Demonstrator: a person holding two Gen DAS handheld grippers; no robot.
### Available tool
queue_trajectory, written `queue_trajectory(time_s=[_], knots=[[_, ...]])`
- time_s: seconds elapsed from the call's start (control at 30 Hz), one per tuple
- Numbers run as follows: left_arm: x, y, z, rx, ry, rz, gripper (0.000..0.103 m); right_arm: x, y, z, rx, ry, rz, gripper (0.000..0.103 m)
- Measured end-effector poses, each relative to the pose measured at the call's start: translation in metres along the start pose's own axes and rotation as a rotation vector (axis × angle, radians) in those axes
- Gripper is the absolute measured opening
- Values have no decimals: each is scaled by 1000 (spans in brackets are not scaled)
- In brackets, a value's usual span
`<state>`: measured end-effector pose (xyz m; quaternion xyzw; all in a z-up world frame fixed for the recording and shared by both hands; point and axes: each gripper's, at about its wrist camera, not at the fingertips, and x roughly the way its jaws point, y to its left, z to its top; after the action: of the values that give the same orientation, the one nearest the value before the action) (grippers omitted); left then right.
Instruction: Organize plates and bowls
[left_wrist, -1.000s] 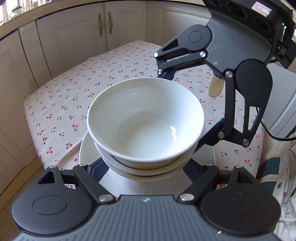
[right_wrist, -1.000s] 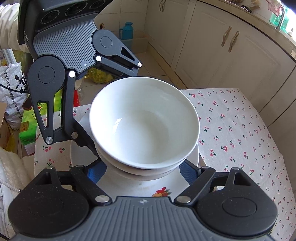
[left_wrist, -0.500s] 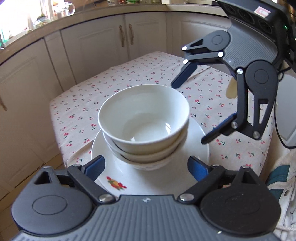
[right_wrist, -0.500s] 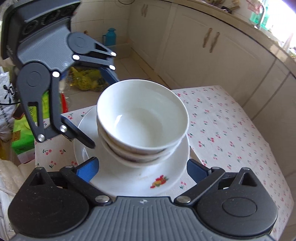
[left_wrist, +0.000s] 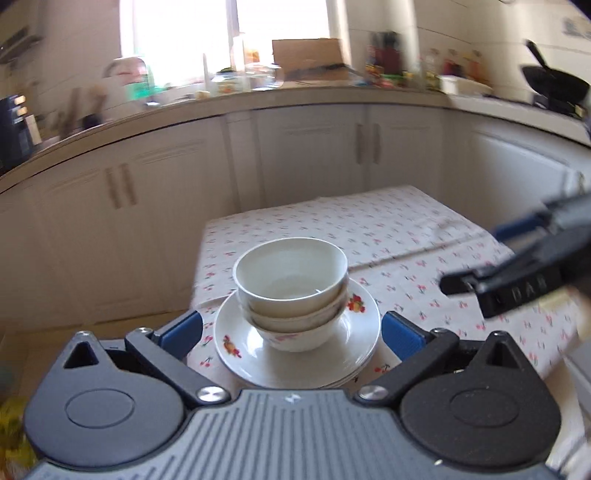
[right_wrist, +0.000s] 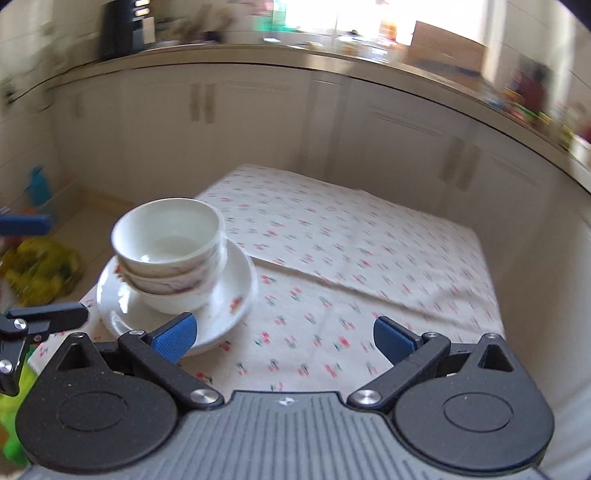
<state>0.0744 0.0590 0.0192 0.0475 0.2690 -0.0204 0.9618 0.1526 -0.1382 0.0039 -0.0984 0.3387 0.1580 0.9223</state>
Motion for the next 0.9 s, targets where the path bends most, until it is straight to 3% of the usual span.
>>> queue_trajectory(time_s=[0.17, 0.33, 0.9], knots=[[-23, -19, -6, -88, -19, 37, 102, -33, 4, -31, 58, -33, -82, 103], [-35, -34, -15, -70, -26, 123, 102, -52, 2, -47, 94, -43, -107, 103], [-45, -39, -15, -114, -23, 92, 102, -72, 4, -49, 117, -90, -110, 103]])
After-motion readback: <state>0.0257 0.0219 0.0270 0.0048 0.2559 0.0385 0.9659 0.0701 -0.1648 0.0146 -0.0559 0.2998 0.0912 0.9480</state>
